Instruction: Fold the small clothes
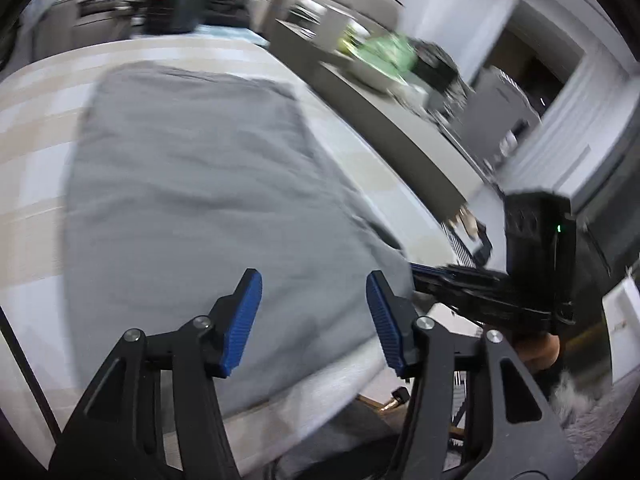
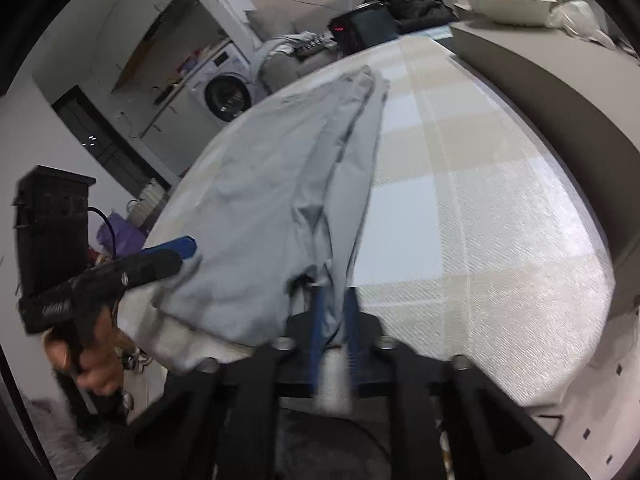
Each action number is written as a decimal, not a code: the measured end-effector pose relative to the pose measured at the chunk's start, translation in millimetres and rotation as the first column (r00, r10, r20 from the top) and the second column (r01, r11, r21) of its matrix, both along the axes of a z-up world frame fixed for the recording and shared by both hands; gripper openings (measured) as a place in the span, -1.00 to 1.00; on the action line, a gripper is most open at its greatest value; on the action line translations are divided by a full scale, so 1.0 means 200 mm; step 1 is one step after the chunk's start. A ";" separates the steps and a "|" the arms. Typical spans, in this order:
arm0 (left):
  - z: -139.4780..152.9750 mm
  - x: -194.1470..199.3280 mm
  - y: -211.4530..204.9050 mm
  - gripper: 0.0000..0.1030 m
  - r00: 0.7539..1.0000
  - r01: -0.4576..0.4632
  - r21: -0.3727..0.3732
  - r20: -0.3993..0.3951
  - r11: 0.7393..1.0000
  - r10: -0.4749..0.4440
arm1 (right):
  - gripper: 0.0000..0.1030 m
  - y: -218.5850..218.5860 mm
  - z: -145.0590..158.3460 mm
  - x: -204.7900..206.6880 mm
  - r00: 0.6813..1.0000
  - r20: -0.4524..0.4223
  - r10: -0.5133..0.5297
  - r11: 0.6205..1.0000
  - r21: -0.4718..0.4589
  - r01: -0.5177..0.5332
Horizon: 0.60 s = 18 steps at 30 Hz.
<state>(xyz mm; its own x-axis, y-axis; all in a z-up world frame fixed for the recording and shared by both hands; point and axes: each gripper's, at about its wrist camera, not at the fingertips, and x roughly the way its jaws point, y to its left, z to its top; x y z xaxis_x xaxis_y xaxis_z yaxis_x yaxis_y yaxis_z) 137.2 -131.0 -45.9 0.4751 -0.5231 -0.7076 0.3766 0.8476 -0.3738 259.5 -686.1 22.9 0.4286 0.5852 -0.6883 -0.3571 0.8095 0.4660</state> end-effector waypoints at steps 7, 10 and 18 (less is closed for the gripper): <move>-0.11 0.05 -0.15 -0.01 0.998 0.049 0.068 -0.032 0.996 -0.047 | -0.97 -0.08 0.01 -0.04 0.999 0.024 -0.030 1.000 0.007 0.030; -0.11 0.04 -0.15 -0.01 0.998 0.049 0.079 -0.037 0.996 -0.046 | -0.82 -0.11 0.06 -0.04 0.999 0.039 -0.029 0.996 0.089 0.025; -0.13 0.03 -0.16 0.00 0.998 0.063 0.097 -0.019 0.993 -0.062 | -0.64 0.01 0.12 0.13 0.999 -0.027 0.035 0.987 0.156 -0.031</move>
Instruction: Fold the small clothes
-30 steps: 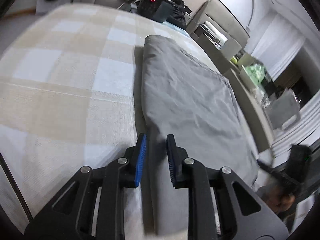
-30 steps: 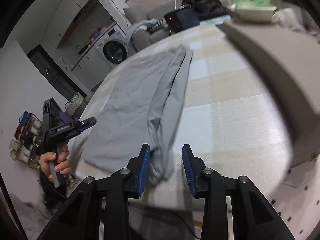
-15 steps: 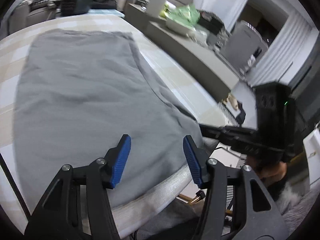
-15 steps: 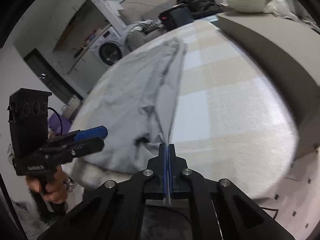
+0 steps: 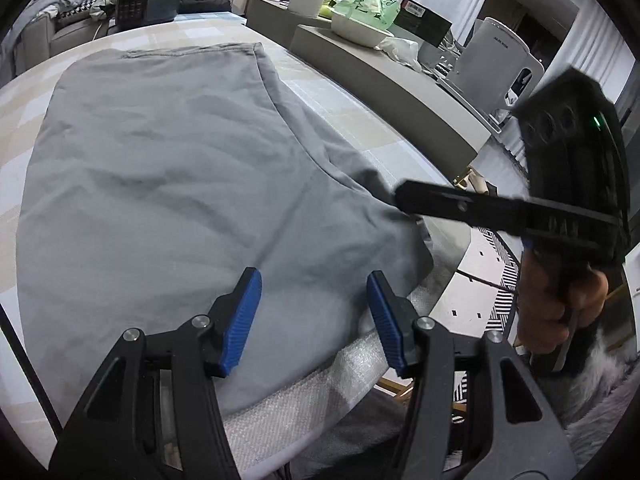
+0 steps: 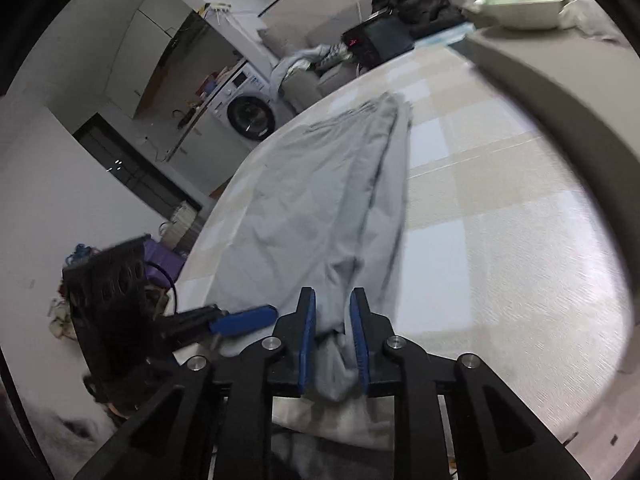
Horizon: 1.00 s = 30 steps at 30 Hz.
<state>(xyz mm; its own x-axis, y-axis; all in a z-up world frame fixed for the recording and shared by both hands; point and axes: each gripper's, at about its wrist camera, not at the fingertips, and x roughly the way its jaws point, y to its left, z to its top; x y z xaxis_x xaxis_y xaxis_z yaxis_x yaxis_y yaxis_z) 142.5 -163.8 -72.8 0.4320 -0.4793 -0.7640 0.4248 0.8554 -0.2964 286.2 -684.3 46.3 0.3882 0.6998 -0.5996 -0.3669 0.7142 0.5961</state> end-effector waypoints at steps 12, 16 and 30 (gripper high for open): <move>-0.01 0.00 0.06 0.00 1.000 0.011 -0.042 0.002 0.999 -0.011 | -0.55 0.07 -0.01 -0.02 0.999 0.015 0.028 0.986 -0.162 -0.025; -0.01 -0.02 0.08 0.00 1.000 0.020 -0.043 0.005 0.999 -0.020 | -0.45 -0.02 -0.05 -0.03 0.999 -0.048 -0.001 0.997 -0.077 -0.002; 0.11 -0.03 0.20 0.01 0.998 -0.024 -0.111 0.052 0.994 0.030 | -0.88 0.16 0.09 0.10 0.996 0.016 0.084 0.994 -0.071 -0.083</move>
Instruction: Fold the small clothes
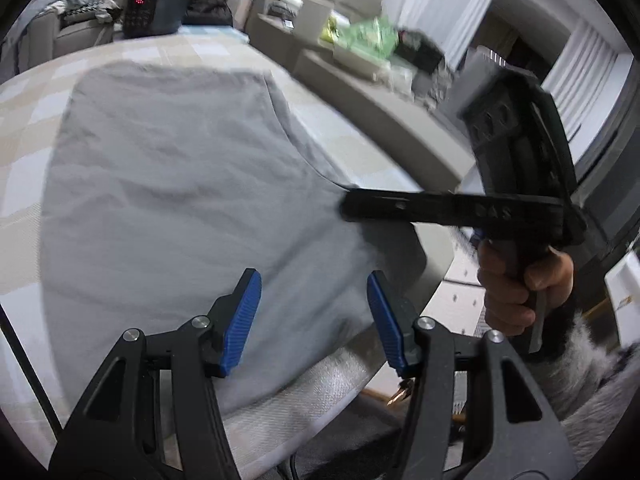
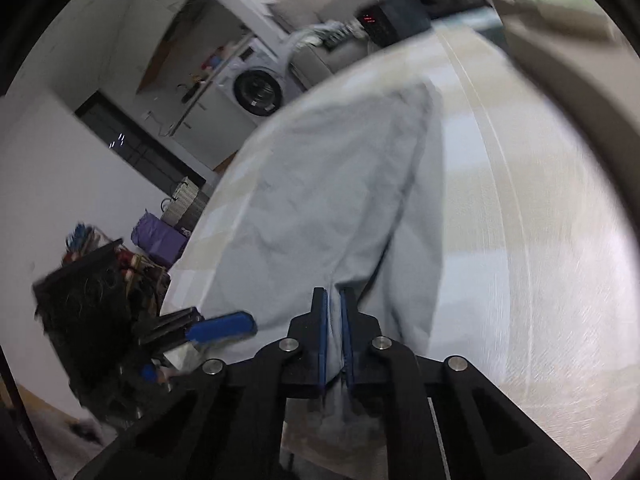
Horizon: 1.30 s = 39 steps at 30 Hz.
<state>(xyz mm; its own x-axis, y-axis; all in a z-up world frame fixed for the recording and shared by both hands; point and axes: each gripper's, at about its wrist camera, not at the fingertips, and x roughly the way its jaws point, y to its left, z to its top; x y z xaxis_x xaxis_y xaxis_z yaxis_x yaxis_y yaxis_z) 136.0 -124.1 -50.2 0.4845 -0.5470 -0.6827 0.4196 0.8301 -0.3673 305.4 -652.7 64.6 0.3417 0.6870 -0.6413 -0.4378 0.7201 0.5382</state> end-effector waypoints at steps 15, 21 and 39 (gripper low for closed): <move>-0.08 0.10 0.15 0.02 0.994 -0.103 0.097 -0.017 0.990 0.106 | -0.55 -0.17 -0.03 -0.04 0.997 -0.030 -0.077 0.993 -0.090 0.074; -0.09 0.12 0.15 0.02 0.994 -0.102 0.089 -0.019 0.991 0.104 | -0.49 -0.20 -0.05 -0.17 0.996 -0.092 0.006 1.000 0.002 -0.006; -0.09 0.14 0.14 0.02 0.996 -0.081 0.103 -0.029 0.991 0.084 | -0.23 -0.02 -0.04 -0.35 0.902 0.157 0.403 0.850 -0.428 -0.306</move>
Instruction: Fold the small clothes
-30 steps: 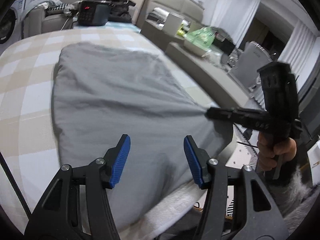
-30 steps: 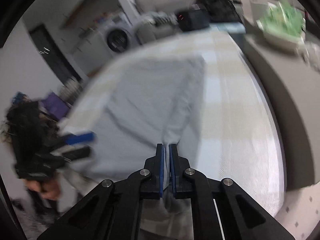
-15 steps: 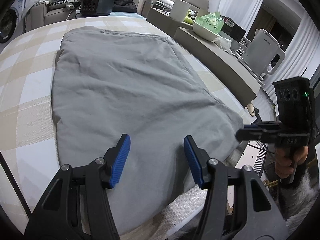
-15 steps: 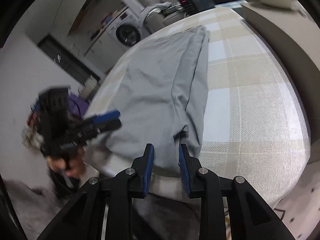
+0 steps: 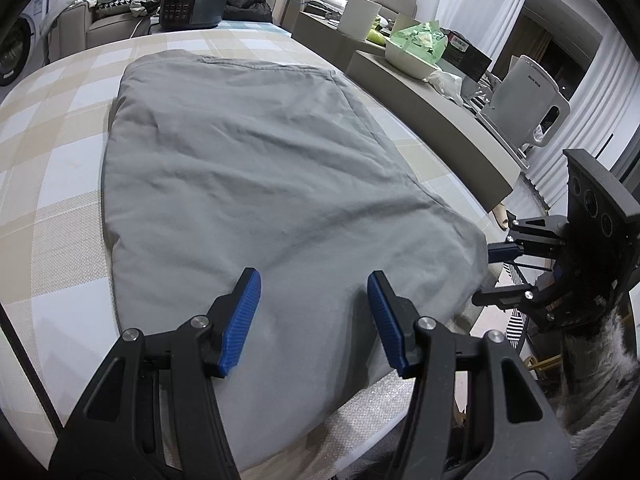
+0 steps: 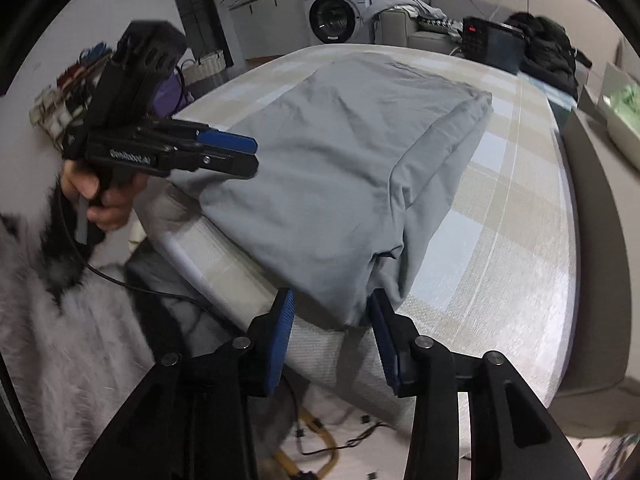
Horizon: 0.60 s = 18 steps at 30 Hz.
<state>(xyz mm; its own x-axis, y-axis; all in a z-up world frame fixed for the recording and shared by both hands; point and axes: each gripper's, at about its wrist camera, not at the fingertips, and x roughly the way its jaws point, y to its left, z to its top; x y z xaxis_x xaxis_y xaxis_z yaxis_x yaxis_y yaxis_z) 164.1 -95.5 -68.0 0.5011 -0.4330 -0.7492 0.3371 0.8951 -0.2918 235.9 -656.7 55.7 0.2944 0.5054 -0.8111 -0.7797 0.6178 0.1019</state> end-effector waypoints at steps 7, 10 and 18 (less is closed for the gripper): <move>0.00 0.00 0.00 0.02 1.000 0.003 0.012 -0.002 1.000 -0.003 | -0.91 0.00 0.02 0.03 0.996 -0.008 0.093 0.992 0.091 -0.092; -0.02 0.01 0.01 0.02 1.000 0.002 0.010 -0.009 1.000 -0.002 | -0.92 -0.08 0.00 0.11 0.971 -0.184 0.156 0.965 0.238 -0.109; 0.00 -0.02 0.01 0.02 1.000 0.005 0.024 -0.010 1.000 -0.004 | -0.47 -0.16 -0.04 0.10 0.974 -0.226 -0.020 0.984 0.169 0.059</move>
